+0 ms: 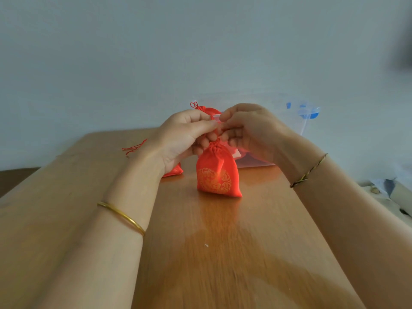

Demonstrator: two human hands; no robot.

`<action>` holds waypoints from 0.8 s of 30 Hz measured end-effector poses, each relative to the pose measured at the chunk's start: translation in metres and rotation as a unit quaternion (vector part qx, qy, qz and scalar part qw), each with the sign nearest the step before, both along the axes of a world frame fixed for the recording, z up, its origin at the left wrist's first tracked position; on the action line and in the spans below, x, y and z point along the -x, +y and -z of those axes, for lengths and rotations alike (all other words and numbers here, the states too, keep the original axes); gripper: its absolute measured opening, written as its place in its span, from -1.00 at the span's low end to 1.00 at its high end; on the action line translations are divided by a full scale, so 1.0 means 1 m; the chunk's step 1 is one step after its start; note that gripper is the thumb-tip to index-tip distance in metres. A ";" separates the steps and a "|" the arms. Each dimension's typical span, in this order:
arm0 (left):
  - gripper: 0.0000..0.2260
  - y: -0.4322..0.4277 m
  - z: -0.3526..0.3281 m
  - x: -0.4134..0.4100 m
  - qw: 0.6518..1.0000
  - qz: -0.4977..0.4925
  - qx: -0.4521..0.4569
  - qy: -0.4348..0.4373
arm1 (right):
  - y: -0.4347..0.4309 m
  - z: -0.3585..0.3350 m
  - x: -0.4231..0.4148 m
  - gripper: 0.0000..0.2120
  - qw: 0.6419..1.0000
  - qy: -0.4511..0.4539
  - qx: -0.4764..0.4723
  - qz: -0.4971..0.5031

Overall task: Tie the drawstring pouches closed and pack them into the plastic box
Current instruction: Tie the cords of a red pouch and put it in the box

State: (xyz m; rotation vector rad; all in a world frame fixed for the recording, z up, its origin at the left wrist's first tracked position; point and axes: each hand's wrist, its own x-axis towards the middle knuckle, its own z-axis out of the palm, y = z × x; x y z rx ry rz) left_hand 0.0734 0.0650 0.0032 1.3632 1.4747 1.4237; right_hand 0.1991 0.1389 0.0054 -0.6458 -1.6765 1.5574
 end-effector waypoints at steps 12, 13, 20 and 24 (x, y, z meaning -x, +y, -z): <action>-0.87 -0.001 -0.001 0.001 0.993 -0.085 -0.031 -0.073 | -0.001 0.009 0.008 -0.86 0.931 -0.103 -0.340 0.079; -0.86 -0.001 -0.001 0.001 0.993 -0.087 -0.032 -0.075 | -0.002 0.009 0.009 -0.88 0.917 -0.116 -0.370 0.096; -0.88 0.000 -0.005 0.009 0.986 -0.157 -0.063 0.002 | -0.007 0.009 0.009 -0.96 0.904 -0.149 -0.386 0.105; -0.84 -0.003 -0.011 0.012 0.974 -0.192 -0.085 0.089 | 0.001 0.012 0.007 -0.80 0.987 -0.080 -0.128 0.059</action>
